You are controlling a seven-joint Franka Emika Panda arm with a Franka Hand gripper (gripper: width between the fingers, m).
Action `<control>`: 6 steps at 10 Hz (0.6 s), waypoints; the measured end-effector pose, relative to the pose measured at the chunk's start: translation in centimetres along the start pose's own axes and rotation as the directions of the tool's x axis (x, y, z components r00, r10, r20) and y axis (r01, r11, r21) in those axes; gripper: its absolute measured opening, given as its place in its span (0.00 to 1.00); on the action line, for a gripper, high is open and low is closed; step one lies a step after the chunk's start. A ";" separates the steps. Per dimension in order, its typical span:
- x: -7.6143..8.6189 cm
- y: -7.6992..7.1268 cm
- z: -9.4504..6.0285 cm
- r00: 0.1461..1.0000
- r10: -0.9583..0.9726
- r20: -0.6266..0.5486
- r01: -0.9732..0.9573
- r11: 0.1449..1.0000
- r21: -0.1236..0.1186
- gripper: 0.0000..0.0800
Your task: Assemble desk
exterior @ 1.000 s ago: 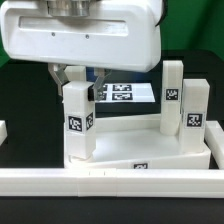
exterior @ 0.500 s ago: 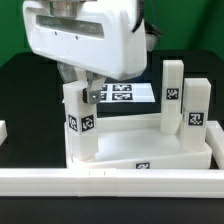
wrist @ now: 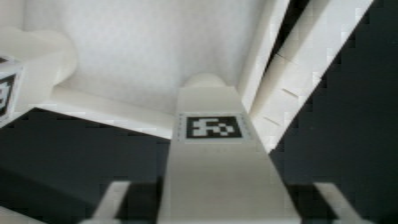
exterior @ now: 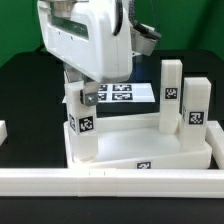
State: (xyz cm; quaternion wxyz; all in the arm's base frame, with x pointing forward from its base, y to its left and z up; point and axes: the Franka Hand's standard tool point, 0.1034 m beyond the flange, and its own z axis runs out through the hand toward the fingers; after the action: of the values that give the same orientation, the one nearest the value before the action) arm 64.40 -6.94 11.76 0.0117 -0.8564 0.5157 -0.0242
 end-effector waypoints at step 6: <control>0.1 0.1 0.1 0.844 -0.536 0.000 0.536 0.844 -0.006 0.81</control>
Offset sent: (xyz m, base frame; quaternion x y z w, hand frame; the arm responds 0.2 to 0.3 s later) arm 0.0018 0.0036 -0.0004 -0.0083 0.0062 -0.2411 0.9705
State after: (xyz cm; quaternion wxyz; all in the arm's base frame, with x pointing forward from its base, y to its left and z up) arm 64.34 -7.04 11.65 0.0015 -0.9663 0.2560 -0.0255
